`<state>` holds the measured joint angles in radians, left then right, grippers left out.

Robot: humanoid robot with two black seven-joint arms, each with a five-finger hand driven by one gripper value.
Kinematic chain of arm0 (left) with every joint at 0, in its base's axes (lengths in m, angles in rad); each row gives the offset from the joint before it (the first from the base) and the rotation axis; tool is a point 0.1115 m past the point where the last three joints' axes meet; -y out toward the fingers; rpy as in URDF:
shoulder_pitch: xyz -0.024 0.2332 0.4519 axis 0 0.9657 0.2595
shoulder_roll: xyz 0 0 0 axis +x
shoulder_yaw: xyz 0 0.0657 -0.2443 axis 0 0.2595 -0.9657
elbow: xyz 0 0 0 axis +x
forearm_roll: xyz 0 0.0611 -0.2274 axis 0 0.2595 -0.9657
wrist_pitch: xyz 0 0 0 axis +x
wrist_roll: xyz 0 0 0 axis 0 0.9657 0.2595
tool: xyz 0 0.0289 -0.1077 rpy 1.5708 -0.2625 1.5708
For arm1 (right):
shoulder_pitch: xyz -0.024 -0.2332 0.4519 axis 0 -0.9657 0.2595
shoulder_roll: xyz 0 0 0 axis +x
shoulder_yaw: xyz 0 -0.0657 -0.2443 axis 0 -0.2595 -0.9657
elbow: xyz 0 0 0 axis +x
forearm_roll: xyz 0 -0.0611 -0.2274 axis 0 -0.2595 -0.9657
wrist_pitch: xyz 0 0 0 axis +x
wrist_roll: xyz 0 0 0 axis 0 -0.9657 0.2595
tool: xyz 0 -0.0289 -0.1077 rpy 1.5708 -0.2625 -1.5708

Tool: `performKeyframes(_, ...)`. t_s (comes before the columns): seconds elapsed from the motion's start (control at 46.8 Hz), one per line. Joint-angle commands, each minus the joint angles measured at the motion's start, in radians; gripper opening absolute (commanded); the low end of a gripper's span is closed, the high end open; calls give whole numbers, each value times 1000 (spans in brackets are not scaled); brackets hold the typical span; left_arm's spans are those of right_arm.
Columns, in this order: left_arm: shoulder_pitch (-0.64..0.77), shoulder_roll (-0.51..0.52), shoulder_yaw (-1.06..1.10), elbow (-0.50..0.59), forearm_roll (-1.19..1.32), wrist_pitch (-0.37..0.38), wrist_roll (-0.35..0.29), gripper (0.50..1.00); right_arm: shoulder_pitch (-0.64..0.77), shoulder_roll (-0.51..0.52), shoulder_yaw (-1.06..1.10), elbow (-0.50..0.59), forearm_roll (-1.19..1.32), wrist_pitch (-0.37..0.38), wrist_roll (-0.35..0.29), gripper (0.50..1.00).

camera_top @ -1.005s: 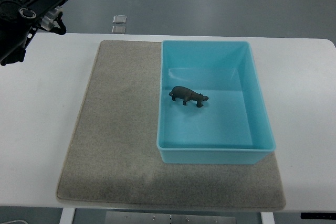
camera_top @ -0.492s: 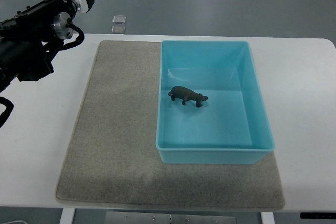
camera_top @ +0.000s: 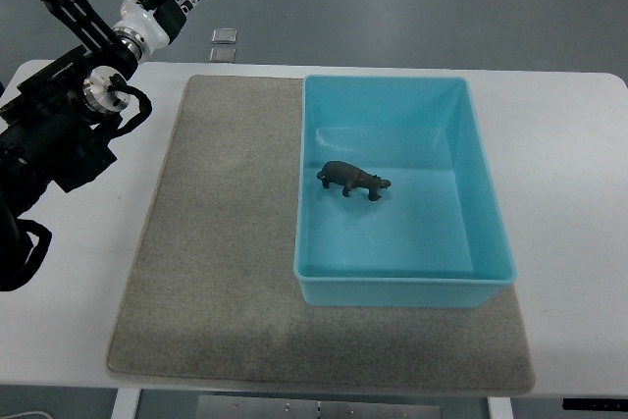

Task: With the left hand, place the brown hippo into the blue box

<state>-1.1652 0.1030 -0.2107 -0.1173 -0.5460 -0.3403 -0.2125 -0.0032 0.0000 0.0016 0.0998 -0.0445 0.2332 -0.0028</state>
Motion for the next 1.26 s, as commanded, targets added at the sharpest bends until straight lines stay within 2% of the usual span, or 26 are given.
performKeyframes(0.0,4,0,-26,-1,-20,-29,-1,994,0,0,0,1,0,0,0,936)
performKeyframes(0.214,21,-5,-38,-10,-35,-85,-18,994,0,0,0,0,0,0,0,936)
performKeyframes(0.363,38,-5,-108,-13,-15,-83,-18,994,-1,0,0,1,0,0,0,936)
performKeyframes(0.834,42,-8,-113,-13,-19,-69,-18,994,0,0,3,1,-2,-3,0,936)
performKeyframes(1.005,42,-8,-113,-13,-17,-62,-18,994,2,0,3,121,-3,37,-5,936)
performKeyframes(1.24,42,-8,-113,-13,-17,-42,-19,994,2,0,-3,118,-6,23,-5,936)
